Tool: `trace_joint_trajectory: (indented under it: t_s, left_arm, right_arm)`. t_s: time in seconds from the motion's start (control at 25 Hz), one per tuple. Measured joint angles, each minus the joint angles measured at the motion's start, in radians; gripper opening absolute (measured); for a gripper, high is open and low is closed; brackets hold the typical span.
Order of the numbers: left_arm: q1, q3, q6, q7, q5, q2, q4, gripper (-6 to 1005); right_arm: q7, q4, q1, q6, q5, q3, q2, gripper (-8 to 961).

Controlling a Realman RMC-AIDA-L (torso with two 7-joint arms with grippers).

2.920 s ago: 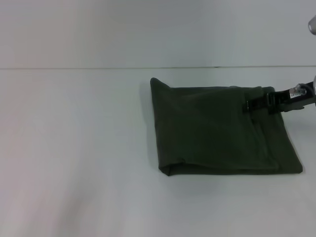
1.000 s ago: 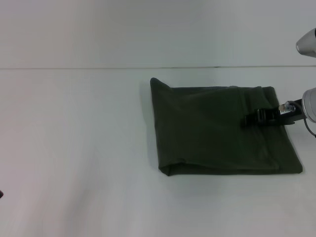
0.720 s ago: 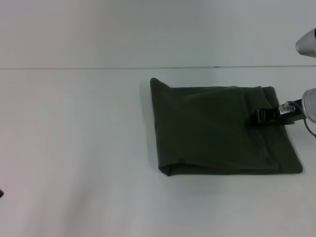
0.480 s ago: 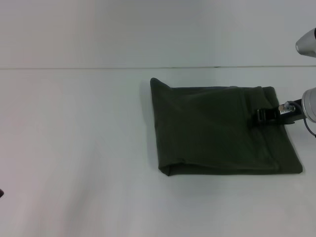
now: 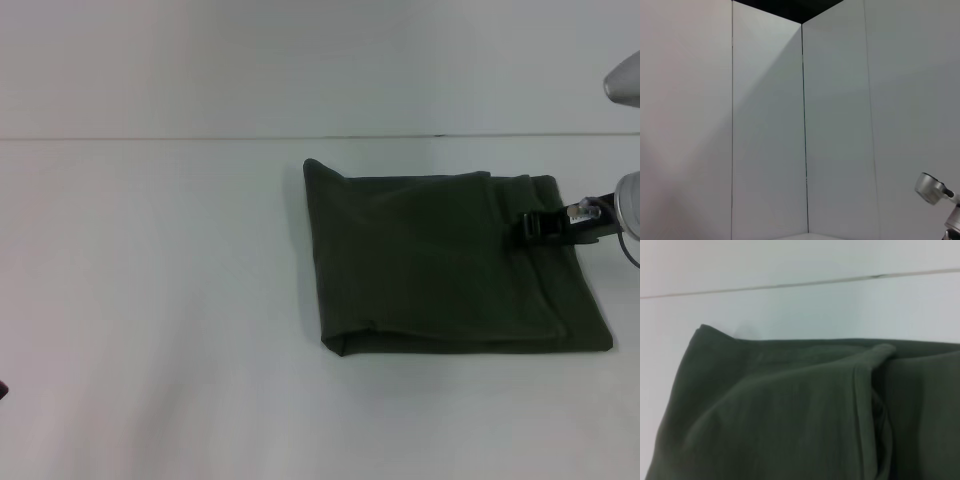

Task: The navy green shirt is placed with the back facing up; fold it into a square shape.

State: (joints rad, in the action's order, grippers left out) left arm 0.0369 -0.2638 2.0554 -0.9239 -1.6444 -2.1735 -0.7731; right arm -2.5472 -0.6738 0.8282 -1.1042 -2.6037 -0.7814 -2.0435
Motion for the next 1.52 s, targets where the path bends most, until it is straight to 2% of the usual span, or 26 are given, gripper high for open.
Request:
trace_joint_trajectory:
  t_s: [0.2, 0.44, 0.6, 0.8, 1.08, 1.2, 1.24, 1.52]
  left_arm:
    - [-0.003, 0.0, 0.0, -0.004, 0.0, 0.0, 0.0, 790]
    - [-0.009, 0.0, 0.0, -0.015, 0.0, 0.001, 0.0, 786]
    - [-0.009, 0.0, 0.0, -0.015, 0.0, 0.002, 0.0, 783]
    - [-0.011, -0.001, 0.0, -0.015, 0.0, 0.002, 0.0, 780]
    - [-0.022, -0.003, 0.0, -0.033, 0.0, 0.004, 0.0, 775]
    - [-0.024, -0.004, -0.001, -0.038, 0.0, 0.005, 0.0, 773]
    - [-0.025, -0.007, -0.001, -0.04, 0.0, 0.005, 0.0, 772]
    - [-0.034, -0.014, -0.002, -0.054, 0.0, 0.005, 0.0, 768]
  right_arm:
    - [0.001, -0.041, -0.017, -0.012, 0.038, 0.002, 0.006, 42]
    - [-0.008, -0.177, -0.083, -0.05, 0.109, 0.01, 0.009, 52]
    - [-0.009, -0.233, -0.126, -0.08, 0.131, 0.05, 0.012, 59]
    - [-0.003, -0.225, -0.162, -0.083, 0.135, 0.056, 0.015, 67]
    - [0.013, -0.257, -0.178, -0.107, 0.147, 0.062, -0.001, 78]
    - [0.014, -0.278, -0.208, -0.111, 0.151, 0.077, -0.012, 83]
    - [0.015, -0.268, -0.232, -0.094, 0.156, 0.083, -0.011, 85]
    - [0.045, -0.195, -0.27, -0.06, 0.204, 0.085, 0.008, 96]
